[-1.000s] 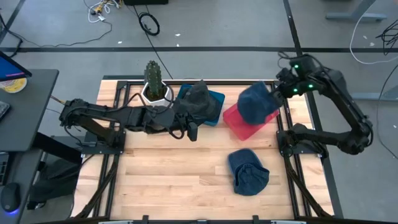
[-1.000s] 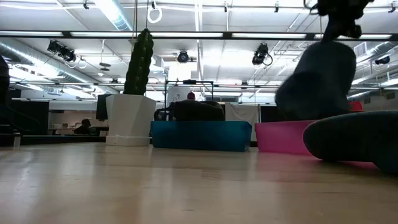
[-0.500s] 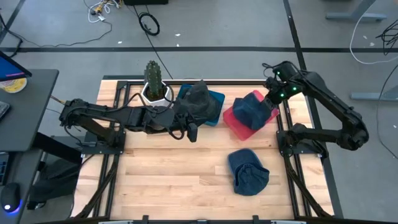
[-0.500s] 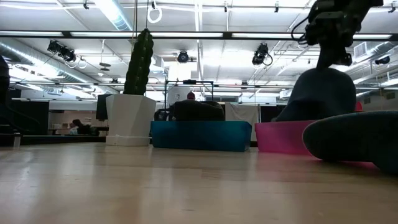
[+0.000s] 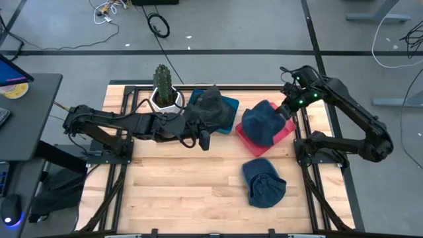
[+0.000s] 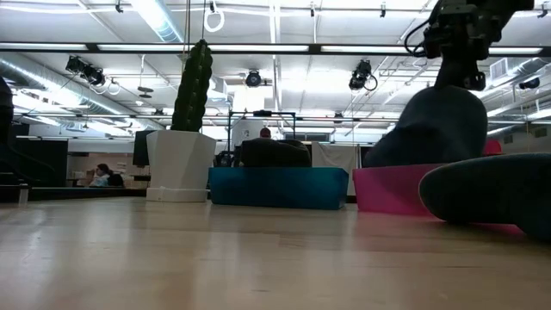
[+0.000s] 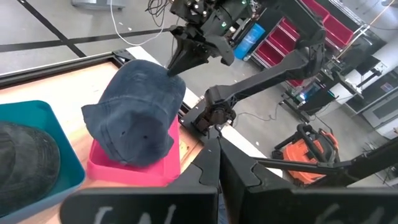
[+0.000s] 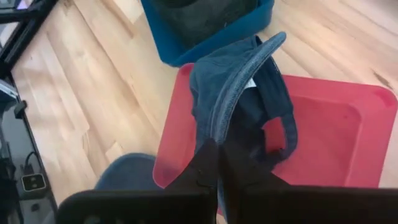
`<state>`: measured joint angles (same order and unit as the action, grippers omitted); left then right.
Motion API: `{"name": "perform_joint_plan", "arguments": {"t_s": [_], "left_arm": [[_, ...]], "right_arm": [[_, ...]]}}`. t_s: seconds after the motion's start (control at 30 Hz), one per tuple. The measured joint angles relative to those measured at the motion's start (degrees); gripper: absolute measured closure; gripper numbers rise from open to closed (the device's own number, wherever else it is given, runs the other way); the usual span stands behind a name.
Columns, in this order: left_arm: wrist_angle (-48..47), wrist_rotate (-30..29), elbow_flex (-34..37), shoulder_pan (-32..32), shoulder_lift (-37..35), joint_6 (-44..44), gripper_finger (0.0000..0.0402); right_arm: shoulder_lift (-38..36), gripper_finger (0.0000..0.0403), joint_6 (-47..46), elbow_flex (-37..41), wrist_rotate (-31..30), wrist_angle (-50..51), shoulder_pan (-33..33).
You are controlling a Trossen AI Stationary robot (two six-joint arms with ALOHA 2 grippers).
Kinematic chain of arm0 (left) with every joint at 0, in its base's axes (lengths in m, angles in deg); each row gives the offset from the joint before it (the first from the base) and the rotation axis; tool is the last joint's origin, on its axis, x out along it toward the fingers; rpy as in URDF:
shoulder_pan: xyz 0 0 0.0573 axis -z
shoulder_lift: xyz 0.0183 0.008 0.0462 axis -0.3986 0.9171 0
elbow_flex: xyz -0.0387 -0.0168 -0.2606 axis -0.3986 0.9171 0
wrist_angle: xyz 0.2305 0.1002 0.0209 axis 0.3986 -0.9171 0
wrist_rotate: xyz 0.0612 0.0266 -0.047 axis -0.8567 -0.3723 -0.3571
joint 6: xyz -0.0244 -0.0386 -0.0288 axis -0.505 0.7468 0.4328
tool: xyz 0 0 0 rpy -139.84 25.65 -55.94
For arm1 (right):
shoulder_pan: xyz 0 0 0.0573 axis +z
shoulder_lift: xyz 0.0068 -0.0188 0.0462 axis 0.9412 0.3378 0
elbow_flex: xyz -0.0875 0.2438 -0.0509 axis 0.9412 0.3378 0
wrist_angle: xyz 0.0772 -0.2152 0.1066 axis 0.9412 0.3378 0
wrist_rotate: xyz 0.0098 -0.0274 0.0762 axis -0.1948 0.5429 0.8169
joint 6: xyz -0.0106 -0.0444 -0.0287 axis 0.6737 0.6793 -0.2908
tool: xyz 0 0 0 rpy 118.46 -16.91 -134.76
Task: Pick & Place hat
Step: Put the left blue cap into the pink bin
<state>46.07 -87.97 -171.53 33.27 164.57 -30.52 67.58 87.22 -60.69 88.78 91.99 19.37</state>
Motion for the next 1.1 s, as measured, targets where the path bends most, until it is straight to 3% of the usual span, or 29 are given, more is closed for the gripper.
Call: {"name": "perform_joint_plan", "arguments": {"t_s": [0.2,0.5,1.1], "left_arm": [[0.00,-0.06,0.00,-0.64,-0.02,0.00,0.0399],[0.00,-0.06,0.00,-2.08,-0.02,0.02,0.0399],[0.00,-0.04,0.00,-2.86,-0.02,0.04,0.0399]], "right_arm": [[-1.41,0.0403,-1.36,-4.14,-1.03,2.39,0.00],[-1.35,0.0403,-0.78,-12.30,-13.86,12.83,0.00],[3.89,0.0403,-2.68,-8.93,-14.45,14.85,0.02]]}}
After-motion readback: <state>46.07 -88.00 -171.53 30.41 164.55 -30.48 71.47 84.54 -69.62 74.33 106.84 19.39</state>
